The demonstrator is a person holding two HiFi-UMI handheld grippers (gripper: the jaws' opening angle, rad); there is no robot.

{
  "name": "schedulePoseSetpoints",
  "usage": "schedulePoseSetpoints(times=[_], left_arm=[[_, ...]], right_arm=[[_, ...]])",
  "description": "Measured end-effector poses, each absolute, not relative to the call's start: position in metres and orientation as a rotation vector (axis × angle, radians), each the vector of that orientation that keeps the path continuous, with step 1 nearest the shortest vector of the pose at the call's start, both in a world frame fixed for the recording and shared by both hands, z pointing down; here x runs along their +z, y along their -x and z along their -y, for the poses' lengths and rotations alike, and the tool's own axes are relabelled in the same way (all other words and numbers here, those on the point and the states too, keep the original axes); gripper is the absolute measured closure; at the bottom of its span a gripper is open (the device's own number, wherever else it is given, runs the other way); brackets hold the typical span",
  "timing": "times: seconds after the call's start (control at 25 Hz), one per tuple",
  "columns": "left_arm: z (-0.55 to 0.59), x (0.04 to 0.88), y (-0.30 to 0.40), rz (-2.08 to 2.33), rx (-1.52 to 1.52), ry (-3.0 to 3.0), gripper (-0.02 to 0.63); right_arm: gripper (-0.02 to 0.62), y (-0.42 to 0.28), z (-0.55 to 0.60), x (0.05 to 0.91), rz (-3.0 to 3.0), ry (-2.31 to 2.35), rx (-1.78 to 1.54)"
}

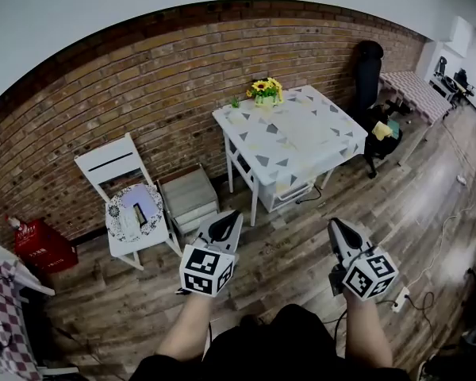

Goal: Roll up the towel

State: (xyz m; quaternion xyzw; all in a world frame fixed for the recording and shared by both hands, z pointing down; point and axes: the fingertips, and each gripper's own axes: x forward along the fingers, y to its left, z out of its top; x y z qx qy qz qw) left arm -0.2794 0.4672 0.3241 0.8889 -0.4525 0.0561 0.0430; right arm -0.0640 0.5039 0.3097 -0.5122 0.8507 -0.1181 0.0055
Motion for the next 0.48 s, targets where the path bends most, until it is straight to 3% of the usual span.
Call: schedulePoseSetpoints(times=[0.48], left_arm=[[-0.396, 0.344, 0.244, 1.364, 0.255, -2.701, 0.588]], right_arm=[[0.581, 0.028, -0.426, 0.336, -2.612, 1.531, -0.489]])
